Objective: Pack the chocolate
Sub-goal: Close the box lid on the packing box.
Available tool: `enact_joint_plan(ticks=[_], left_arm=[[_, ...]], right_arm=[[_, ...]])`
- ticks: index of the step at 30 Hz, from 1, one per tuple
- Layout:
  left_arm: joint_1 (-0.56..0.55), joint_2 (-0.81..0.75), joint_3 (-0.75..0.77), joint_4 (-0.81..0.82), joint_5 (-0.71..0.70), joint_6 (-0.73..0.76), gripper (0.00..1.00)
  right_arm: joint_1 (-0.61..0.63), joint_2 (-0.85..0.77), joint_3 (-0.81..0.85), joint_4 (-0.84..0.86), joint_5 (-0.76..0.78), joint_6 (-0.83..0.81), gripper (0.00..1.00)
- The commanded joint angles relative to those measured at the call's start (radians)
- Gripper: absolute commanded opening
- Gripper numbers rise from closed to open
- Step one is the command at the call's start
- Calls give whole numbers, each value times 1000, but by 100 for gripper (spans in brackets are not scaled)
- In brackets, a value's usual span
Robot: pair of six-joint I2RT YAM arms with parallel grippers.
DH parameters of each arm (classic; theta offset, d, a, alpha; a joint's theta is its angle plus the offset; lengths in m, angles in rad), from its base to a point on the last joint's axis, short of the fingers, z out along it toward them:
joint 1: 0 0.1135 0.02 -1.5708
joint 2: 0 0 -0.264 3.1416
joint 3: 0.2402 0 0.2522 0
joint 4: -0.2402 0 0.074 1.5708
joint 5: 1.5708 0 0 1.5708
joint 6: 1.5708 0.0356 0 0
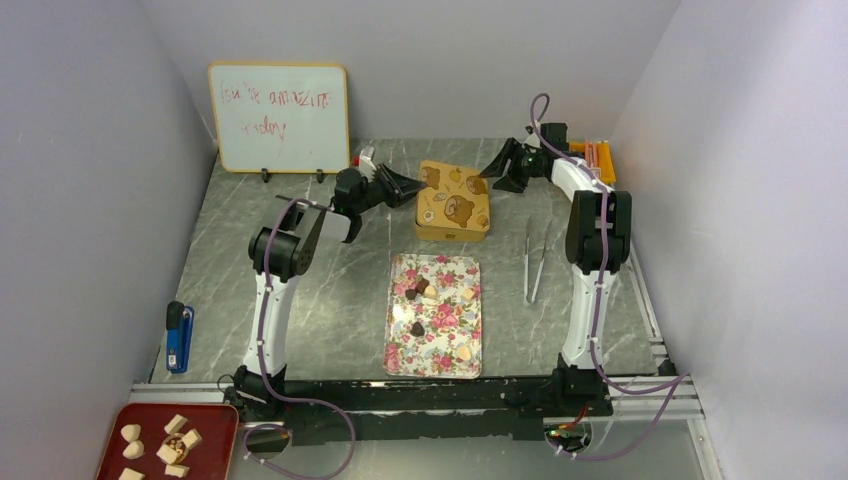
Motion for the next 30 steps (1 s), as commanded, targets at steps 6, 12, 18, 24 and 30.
enact_joint_plan(ticks=[6,12,18,24,30], left_arm=[[19,-5,-25,46,-16,8,30],[27,-14,-27,35,-17,18,37],[39,-25,-23,12,-15,31,38],[52,-42,-35,1,-14,42,38],[65,-60,-70,4,-12,46,38]], right_arm=[[38,-39,51,-27,16,-35,61],[51,-32,77,-48,21,-45,61],[54,-34,72,-48,21,-46,61],[62,-31,75,-46,22,-44,61],[71,-25,87,-48,27,-43,60]])
